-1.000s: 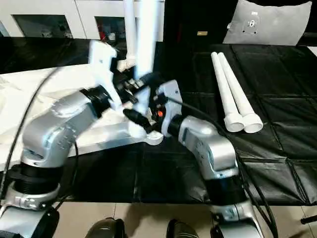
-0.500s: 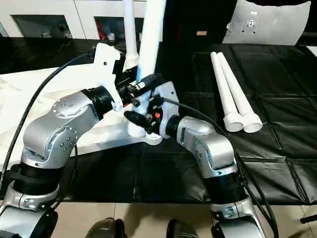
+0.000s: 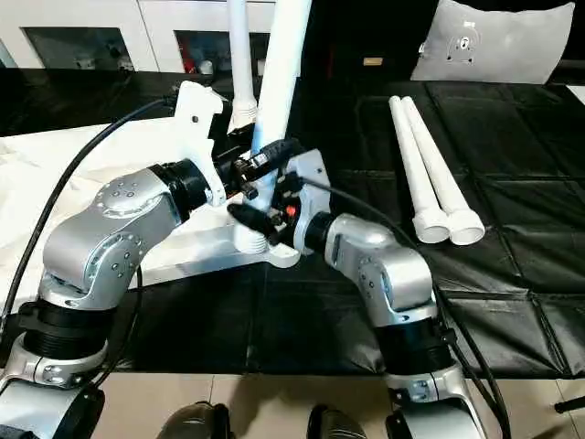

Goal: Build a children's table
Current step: Pick table leg

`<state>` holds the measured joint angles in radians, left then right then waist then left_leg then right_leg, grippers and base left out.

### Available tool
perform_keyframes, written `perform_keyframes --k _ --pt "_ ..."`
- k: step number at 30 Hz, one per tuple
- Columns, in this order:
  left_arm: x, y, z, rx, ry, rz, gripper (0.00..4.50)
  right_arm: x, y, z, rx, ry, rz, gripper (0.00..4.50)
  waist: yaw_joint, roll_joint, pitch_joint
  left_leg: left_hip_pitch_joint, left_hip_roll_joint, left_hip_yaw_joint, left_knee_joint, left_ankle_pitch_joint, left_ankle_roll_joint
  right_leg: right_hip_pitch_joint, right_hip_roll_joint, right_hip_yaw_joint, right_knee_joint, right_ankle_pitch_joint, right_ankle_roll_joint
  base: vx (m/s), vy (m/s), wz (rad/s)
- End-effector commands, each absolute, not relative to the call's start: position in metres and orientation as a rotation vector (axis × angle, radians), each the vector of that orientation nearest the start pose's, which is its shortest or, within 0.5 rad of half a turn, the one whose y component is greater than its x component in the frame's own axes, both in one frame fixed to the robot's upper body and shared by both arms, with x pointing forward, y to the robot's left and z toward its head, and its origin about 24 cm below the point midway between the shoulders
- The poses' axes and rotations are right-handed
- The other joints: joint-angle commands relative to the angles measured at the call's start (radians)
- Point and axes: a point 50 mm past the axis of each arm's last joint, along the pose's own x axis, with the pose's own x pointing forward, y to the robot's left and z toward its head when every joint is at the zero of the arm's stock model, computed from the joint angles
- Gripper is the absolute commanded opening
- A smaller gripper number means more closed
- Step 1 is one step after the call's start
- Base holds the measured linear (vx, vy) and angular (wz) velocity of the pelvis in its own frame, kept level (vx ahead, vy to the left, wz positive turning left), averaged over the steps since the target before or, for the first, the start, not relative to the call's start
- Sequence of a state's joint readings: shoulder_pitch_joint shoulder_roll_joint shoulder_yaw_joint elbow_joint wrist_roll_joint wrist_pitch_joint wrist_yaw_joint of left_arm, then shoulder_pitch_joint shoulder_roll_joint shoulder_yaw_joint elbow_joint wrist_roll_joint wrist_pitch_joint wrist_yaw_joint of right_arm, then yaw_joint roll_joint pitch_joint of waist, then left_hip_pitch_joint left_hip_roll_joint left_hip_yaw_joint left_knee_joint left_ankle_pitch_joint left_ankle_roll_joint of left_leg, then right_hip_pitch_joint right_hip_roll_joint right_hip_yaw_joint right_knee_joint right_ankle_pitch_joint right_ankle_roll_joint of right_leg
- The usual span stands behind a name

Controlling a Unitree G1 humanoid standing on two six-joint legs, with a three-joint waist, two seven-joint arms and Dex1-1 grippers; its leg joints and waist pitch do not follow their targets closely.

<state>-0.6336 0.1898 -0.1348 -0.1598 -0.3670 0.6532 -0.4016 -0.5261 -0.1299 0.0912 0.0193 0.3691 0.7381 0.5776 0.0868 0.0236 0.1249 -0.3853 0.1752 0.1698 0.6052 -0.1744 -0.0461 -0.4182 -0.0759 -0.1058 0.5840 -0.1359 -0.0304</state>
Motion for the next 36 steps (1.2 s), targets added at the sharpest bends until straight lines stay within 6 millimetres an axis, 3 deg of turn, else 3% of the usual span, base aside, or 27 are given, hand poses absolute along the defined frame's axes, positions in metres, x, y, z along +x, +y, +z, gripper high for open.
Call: perform_keyframes --k 1,8,14,15,17,25,29,34,36 --pt "0.31 0.069 0.196 0.035 -0.088 -0.836 1.85 0.312 -0.075 0.125 0.165 0.241 0.925 2.51 -0.002 -0.005 -0.108 0.013 0.046 -0.016 -0.063 -0.122 0.024 0.067 -0.073 0.057 -0.062 -0.309 -0.13 0.0 0.0 0.0" --pt "0.311 0.069 0.197 0.036 -0.089 -0.835 1.85 0.307 -0.073 0.119 0.13 0.263 0.952 2.0 -0.002 -0.005 -0.109 0.013 0.046 -0.016 -0.062 -0.121 0.024 0.067 -0.072 0.057 -0.062 -0.307 -0.132 0.0 0.0 0.0" --pt "0.312 0.07 0.199 0.007 -0.084 -0.807 1.85 0.306 -0.072 0.118 0.155 0.259 0.94 1.9 -0.001 -0.003 -0.11 0.013 0.047 -0.016 -0.062 -0.127 0.022 0.068 -0.073 0.057 -0.062 -0.308 -0.137 0.0 0.0 0.0" --pt "0.31 0.067 0.203 -0.069 -0.09 -0.83 1.85 0.307 -0.071 0.12 0.172 0.231 0.937 1.9 -0.002 -0.004 -0.11 0.012 0.046 -0.015 -0.061 -0.127 0.022 0.069 -0.073 0.058 -0.062 -0.306 -0.141 0.0 0.0 0.0" --pt "0.305 0.062 0.208 -0.145 -0.103 -0.886 2.41 0.307 -0.069 0.12 0.19 0.217 0.928 1.89 -0.001 -0.003 -0.111 0.012 0.045 -0.016 -0.059 -0.126 0.023 0.069 -0.075 0.056 -0.061 -0.304 -0.146 0.0 0.0 0.0" --pt "0.289 0.048 0.219 -0.334 -0.129 -1.034 3.04 0.311 -0.07 0.119 0.186 0.191 0.865 1.89 -0.003 -0.003 -0.107 0.012 0.044 -0.014 -0.06 -0.147 0.025 0.067 -0.072 0.054 -0.07 -0.34 -0.136 0.0 0.0 0.0" --pt "0.285 0.045 0.221 -0.317 -0.136 -1.061 3.51 0.311 -0.07 0.117 0.199 0.206 0.856 1.89 -0.003 -0.002 -0.107 0.013 0.045 -0.017 -0.061 -0.148 0.029 0.067 -0.07 0.054 -0.07 -0.348 -0.12 0.0 0.0 0.0" --pt "0.274 0.044 0.225 -0.446 -0.146 -1.165 3.88 0.314 -0.073 0.12 0.217 0.175 0.838 1.89 -0.002 -0.004 -0.106 0.012 0.043 -0.014 -0.06 -0.153 0.024 0.067 -0.071 0.053 -0.071 -0.36 -0.123 0.0 0.0 0.0" --pt "0.276 0.053 0.227 -0.486 -0.176 -1.137 3.95 0.314 -0.077 0.121 0.219 0.164 0.823 1.89 -0.003 -0.002 -0.106 0.012 0.043 -0.015 -0.06 -0.152 0.027 0.067 -0.07 0.053 -0.072 -0.359 -0.121 0.0 0.0 0.0"
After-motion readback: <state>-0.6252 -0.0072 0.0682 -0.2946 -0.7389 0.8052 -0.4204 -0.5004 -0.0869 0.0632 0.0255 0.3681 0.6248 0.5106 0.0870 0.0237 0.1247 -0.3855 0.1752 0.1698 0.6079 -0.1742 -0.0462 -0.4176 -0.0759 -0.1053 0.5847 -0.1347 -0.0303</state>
